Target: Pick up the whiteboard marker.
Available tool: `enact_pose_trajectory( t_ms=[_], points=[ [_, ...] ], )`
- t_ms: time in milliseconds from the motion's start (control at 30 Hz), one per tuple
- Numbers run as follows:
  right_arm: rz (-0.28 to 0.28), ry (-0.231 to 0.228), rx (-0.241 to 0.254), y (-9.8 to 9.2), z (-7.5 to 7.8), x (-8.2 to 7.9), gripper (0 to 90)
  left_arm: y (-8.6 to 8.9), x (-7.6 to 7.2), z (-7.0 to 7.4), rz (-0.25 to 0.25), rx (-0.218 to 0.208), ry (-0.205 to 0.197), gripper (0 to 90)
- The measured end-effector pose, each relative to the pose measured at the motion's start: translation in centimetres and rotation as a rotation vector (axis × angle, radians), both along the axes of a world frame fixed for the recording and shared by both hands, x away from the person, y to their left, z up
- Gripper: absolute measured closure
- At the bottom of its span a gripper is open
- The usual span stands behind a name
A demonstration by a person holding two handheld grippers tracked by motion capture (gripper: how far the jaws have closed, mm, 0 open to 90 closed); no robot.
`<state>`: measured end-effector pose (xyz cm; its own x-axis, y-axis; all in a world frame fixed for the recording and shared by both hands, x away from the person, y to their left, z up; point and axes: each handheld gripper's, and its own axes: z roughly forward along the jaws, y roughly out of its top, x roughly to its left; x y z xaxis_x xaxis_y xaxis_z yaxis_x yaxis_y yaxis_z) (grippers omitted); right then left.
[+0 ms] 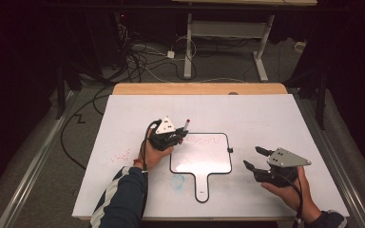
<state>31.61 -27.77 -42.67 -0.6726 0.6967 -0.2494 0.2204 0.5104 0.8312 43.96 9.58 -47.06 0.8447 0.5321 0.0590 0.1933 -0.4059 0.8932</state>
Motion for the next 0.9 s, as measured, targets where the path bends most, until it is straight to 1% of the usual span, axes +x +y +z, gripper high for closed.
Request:
enact_pose_trajectory(
  t_ms=[33, 133, 200, 300, 333, 367, 400, 433, 533, 633, 667, 733, 833, 867, 900],
  points=[
    [0.000, 0.002, 0.002, 0.1, 0.0, 0.1, 37.7, 0.0, -0.1, 0.0, 0.006, 0.000, 0.001, 78.8],
    [0.004, 0.007, 0.003, 0.3, -0.1, 0.3, 37.8, -0.6, -0.3, 0.0, -0.003, 0.003, 0.004, 78.8],
    [0.005, 0.011, 0.002, 0.4, -0.1, 0.3, 37.8, -1.1, -0.4, 0.1, 0.000, 0.011, 0.004, 78.8],
    [0.012, 0.012, 0.004, 0.6, -0.2, 0.4, 37.8, -1.8, -0.5, 0.1, -0.012, 0.014, 0.001, 78.7],
    [0.013, 0.013, 0.005, 0.6, -0.1, 0.5, 37.8, -2.0, -0.7, 0.2, 0.000, 0.020, 0.018, 78.7],
    [0.012, 0.012, 0.006, 0.7, -0.1, 0.5, 37.8, -2.2, -0.7, 0.2, -0.002, 0.019, 0.019, 78.7],
    [0.011, 0.010, 0.008, 0.7, -0.1, 0.6, 37.8, -2.4, -0.6, 0.3, -0.019, 0.021, -0.004, 78.7],
    [0.011, 0.011, 0.013, 0.7, 0.0, 0.6, 37.8, -2.6, -0.7, 0.4, -0.015, 0.022, 0.001, 78.7],
    [0.007, 0.019, 0.037, 0.8, 0.1, 1.0, 37.8, -3.4, -0.9, 1.0, -0.025, 0.025, 0.001, 78.7],
    [0.012, 0.023, 0.064, 1.2, 0.3, 1.6, 38.5, -4.1, -1.1, 1.3, -0.042, 0.020, -0.013, 78.7],
    [0.018, 0.028, 0.073, 1.4, 0.4, 1.8, 38.8, -4.4, -1.3, 1.4, -0.046, 0.016, -0.015, 78.7],
    [0.031, 0.024, 0.081, 1.8, 0.6, 2.1, 41.0, -4.9, -1.5, 1.5, -0.054, 0.003, -0.018, 78.7],
    [0.050, 0.034, 0.119, 2.4, 1.0, 2.4, 42.2, -5.8, -1.9, 1.6, -0.066, 0.003, -0.029, 78.7],
    [0.061, 0.030, 0.124, 2.6, 1.2, 2.6, 43.1, -6.1, -2.0, 1.6, -0.066, 0.005, -0.037, 78.7],
    [0.065, 0.037, 0.136, 2.9, 1.3, 2.7, 43.6, -6.4, -2.1, 1.7, -0.069, 0.002, -0.039, 78.7]
  ],
)
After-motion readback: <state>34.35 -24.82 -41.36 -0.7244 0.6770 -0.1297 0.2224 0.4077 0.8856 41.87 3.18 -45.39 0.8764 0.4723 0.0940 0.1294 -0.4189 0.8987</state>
